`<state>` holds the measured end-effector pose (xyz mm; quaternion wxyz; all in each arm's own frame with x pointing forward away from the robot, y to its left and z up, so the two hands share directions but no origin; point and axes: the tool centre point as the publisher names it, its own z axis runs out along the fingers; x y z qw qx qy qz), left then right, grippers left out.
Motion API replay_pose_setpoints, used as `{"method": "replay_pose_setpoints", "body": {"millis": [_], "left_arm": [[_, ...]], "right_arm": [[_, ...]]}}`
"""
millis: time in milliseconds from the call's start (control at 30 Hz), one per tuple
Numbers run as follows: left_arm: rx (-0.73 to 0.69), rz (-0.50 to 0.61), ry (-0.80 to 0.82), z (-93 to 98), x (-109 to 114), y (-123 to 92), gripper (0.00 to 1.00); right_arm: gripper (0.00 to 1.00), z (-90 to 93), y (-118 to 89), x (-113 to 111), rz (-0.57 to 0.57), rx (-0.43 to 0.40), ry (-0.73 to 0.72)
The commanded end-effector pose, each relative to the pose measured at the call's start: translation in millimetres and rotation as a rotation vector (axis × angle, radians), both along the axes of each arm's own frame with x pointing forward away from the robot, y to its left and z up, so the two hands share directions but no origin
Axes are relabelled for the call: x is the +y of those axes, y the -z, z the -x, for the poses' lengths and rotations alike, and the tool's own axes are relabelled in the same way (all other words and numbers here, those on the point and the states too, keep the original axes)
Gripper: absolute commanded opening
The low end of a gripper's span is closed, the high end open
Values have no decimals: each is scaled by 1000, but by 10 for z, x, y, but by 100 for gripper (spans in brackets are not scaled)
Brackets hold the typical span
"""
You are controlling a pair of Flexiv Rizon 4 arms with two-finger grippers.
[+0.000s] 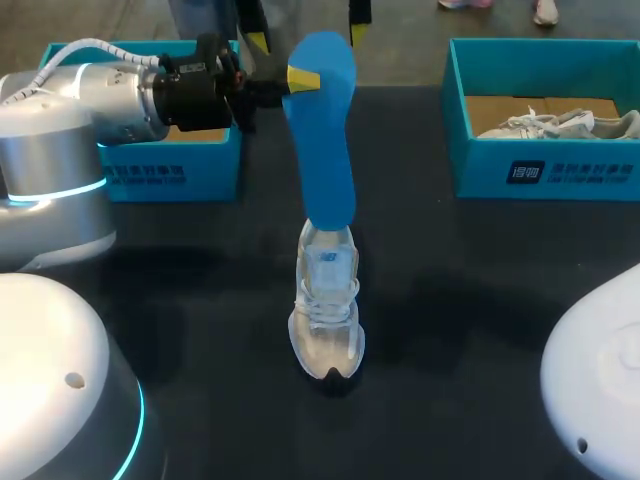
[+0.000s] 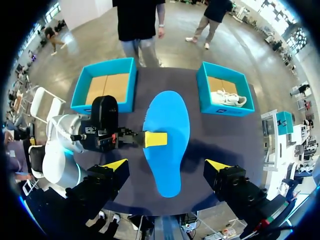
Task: Take the shoe out of the shoebox, open the shoe tongue, remove and reinsert the insole, then place the shoe into the shoebox
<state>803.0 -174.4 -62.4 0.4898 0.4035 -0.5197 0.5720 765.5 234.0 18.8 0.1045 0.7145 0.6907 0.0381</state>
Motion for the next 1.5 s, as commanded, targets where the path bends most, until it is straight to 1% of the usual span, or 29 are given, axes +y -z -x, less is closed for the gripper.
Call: {"method": "replay_pose_setpoints", "body": {"millis": [33,100,167,233,267,300,367,500,533,633,733,867,933,1067,1167,1333,1400,1433,1500], "left_arm": [[0,-3,-1,8,2,-2,0],[0,-3,-1,8,2,-2,0],[0,-3,-1,8,2,-2,0],[0,-3,-1,8,2,-2,0],[0,-3,-1,8,2,-2,0],[0,-3,-1,8,2,-2,0],[0,-3,-1,8,2,-2,0],[0,-3,-1,8,2,-2,0],[0,-3,-1,8,2,-2,0],[0,-3,-1,8,2,-2,0],[0,-3,-1,8,2,-2,0],[0,-3,-1,8,2,-2,0],[0,-3,-1,8,2,-2,0],[0,-3,-1,8,2,-2,0],[0,-3,-1,8,2,-2,0],[0,-3,-1,8,2,-2,0],[0,-3,-1,8,2,-2,0],[0,-3,-1,8,2,-2,0],[0,-3,-1,8,2,-2,0]], "right_arm": [[100,-4,3,-75,-49,14,-4],[100,-4,-3,-139,-66,19,-1],[100,0,-13,-196,-133,31,-14],[100,3,-17,-247,-166,31,-13],[100,4,-20,-287,-209,42,-18],[100,4,-24,-316,-226,46,-18],[100,6,-28,-382,-242,37,-12],[100,26,-38,-517,-343,32,-17],[100,30,-37,-560,-383,25,-20],[100,39,-30,-627,-429,4,-36],[100,33,-13,-674,-489,5,-47],[100,37,-22,-749,-565,-27,-66],[100,34,-14,-804,-649,-17,-77],[100,25,16,-906,-749,-20,-87],[100,16,55,-998,-883,-9,-126],[100,24,113,-1134,-1013,-37,-184],[100,31,135,-1168,-1049,-42,-198],[100,36,153,-1200,-1092,-51,-214],[100,44,183,-1240,-1137,-68,-229]]}}
